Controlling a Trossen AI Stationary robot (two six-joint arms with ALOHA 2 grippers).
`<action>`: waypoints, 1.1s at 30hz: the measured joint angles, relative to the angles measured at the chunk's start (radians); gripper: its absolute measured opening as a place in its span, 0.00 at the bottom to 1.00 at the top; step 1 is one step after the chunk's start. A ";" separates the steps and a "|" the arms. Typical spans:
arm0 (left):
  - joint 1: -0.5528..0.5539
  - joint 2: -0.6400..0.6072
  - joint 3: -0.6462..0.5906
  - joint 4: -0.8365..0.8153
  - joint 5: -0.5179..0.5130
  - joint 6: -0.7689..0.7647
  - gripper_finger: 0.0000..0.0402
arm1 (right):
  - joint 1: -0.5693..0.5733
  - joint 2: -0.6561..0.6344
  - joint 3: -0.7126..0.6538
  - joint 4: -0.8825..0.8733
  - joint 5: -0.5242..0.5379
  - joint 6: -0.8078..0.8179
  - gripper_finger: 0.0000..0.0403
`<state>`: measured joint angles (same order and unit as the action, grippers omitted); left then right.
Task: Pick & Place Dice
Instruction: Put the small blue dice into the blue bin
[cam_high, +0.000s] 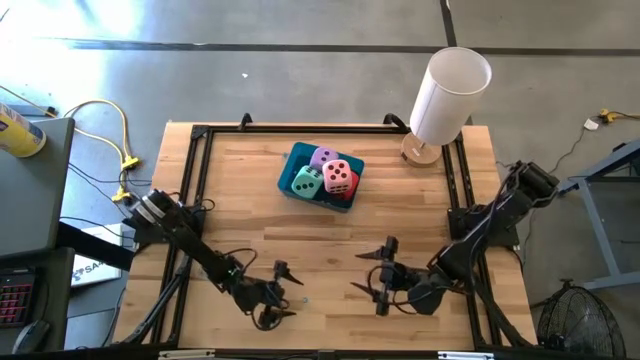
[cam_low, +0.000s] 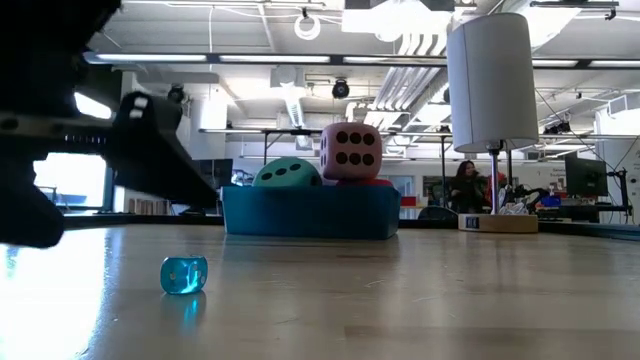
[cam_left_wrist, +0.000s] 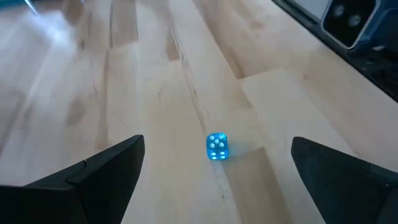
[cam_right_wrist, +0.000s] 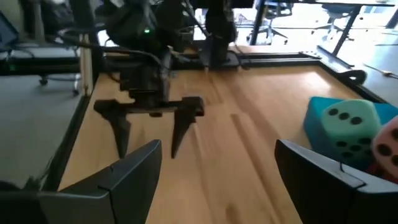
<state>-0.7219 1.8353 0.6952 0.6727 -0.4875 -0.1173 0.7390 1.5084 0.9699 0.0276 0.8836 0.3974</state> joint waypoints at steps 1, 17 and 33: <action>0.000 0.018 0.000 0.020 -0.001 -0.015 0.98 | 0.006 0.005 0.000 0.006 -0.002 -0.001 0.76; 0.054 0.186 0.004 0.219 0.045 -0.074 0.98 | 0.066 0.006 0.000 0.036 0.000 0.003 0.76; 0.090 0.188 0.004 0.208 0.077 -0.055 0.98 | 0.066 0.006 0.000 0.036 -0.003 0.002 0.76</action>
<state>-0.6323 2.0235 0.6991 0.8810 -0.4103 -0.1719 0.8055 1.5146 0.9695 0.0635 0.8803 0.3992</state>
